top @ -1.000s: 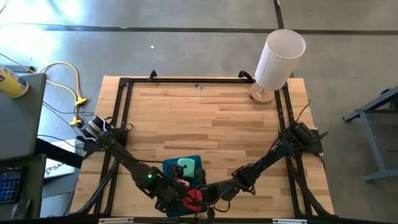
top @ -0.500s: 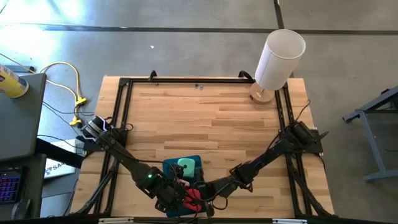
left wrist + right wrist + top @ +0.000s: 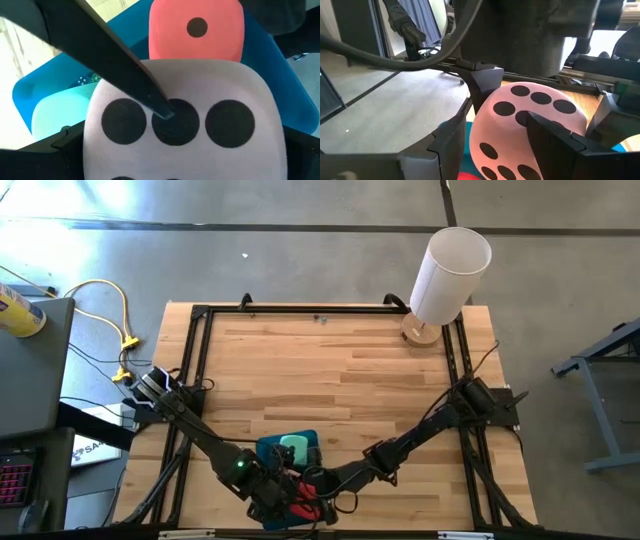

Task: Pick & Place Dice
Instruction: Put the big pink die into the blue bin

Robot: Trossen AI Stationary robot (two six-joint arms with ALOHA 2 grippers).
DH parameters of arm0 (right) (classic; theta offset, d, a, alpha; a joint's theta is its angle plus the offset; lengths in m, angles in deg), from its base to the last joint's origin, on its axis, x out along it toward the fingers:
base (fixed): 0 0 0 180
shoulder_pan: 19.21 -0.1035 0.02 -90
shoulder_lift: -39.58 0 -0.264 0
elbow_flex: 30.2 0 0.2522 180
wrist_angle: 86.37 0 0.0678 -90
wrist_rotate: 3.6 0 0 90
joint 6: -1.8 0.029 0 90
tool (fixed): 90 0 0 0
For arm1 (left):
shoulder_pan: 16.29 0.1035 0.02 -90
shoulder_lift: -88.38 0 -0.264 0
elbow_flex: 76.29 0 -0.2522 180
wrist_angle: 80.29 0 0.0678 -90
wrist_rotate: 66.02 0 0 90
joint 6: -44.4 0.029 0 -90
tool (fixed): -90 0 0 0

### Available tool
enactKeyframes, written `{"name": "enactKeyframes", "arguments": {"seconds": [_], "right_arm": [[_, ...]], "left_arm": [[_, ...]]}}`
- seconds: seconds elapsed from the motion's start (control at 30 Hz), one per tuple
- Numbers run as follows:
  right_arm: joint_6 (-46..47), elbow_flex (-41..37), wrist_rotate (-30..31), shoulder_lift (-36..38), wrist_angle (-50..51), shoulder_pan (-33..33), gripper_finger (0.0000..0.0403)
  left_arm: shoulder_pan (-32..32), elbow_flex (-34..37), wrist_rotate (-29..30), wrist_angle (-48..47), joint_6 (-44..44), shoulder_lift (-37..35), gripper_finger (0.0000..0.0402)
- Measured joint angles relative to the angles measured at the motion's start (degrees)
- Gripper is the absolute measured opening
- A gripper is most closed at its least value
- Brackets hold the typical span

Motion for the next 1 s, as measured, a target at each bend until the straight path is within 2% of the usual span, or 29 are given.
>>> {"name": "enactKeyframes", "arguments": {"seconds": [0.27,0.73,1.0], "right_arm": [[1.2,0.0,0.0,0.0,0.1,-0.3,0.0199],[0.6,0.0,0.2,-0.1,0.3,-0.2,0.0199],[-2.0,-0.2,1.5,0.3,0.0,-0.3,0.0199]], "left_arm": [[0.4,0.0,-3.7,0.2,-0.2,-2.0,0.0400],[0.4,0.0,-3.6,0.8,-0.9,-8.0,0.0400],[0.4,0.0,-3.4,0.8,-1.0,-9.1,0.0400]]}}
